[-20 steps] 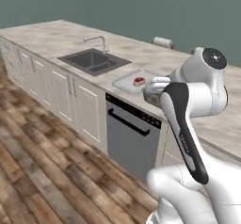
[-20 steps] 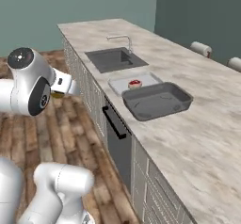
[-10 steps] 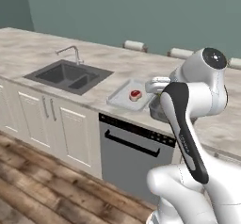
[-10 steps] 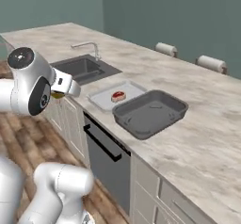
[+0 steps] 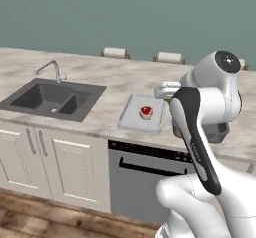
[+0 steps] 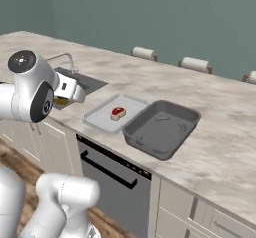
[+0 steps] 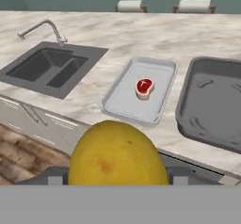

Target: Place one lemon and one steak in each tupperware on the nearby counter, to pack two identical lunches.

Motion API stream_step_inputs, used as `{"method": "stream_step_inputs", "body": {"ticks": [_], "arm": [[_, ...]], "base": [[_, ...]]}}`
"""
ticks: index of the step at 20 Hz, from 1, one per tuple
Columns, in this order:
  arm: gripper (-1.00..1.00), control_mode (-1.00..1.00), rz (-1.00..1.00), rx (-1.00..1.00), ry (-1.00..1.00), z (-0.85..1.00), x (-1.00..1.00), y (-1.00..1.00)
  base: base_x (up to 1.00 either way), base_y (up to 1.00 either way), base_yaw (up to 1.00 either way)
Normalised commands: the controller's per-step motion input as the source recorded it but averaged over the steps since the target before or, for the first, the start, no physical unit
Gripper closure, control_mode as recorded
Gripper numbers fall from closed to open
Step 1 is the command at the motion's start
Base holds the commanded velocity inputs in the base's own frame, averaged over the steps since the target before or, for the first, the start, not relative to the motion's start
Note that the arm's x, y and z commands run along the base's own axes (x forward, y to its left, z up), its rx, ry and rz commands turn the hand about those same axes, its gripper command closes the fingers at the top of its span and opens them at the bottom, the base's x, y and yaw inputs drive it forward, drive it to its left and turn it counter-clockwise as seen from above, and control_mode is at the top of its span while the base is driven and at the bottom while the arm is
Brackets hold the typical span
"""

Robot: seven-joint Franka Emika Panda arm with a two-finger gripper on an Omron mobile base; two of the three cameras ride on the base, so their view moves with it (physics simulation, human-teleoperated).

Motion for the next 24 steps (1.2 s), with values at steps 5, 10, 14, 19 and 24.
{"method": "stream_step_inputs", "body": {"ticks": [5,10,14,19,24], "arm": [[1.0,1.0,0.0,0.0,0.0,0.0,0.0,0.0],[1.0,1.0,0.0,0.0,0.0,0.0,0.0,0.0],[1.0,1.0,0.0,0.0,0.0,0.0,0.0,0.0],[1.0,1.0,0.0,0.0,0.0,0.0,0.0,0.0],[1.0,1.0,0.0,0.0,0.0,0.0,0.0,0.0]], "base": [[0.56,0.42,-0.46],[0.54,0.36,-0.46],[0.53,0.4,-0.46],[0.52,0.44,-0.47],[0.38,0.37,-0.44]]}}
